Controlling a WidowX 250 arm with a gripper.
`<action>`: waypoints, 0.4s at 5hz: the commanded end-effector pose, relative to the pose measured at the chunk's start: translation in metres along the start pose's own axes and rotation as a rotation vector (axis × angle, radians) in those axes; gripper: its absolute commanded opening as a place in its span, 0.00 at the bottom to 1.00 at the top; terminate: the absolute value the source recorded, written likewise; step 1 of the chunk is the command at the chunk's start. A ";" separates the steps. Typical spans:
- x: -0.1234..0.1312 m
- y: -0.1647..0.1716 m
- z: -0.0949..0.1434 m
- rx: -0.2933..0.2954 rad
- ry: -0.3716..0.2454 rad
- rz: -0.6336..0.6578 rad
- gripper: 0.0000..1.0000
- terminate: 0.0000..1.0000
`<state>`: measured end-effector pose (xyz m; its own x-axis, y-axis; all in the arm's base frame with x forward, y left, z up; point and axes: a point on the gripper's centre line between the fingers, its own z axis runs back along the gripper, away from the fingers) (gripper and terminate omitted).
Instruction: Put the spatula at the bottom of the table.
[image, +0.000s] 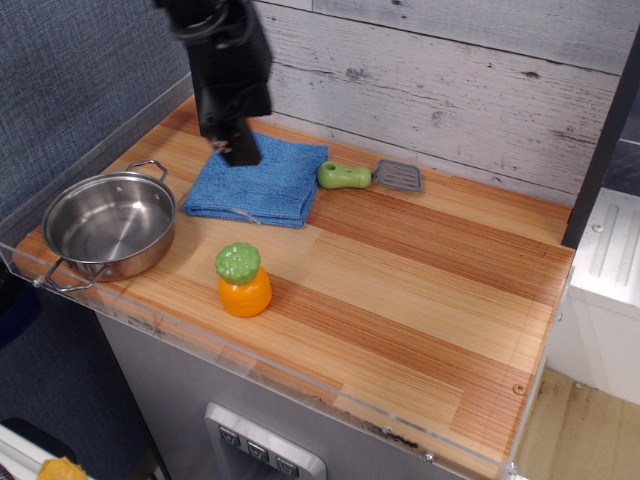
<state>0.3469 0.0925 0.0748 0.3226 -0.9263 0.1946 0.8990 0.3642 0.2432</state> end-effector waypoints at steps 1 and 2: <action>0.040 0.011 -0.014 0.002 0.000 -0.026 1.00 0.00; 0.050 0.010 -0.031 -0.026 0.010 -0.038 1.00 0.00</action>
<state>0.3801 0.0488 0.0390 0.3047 -0.9372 0.1700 0.9271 0.3327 0.1726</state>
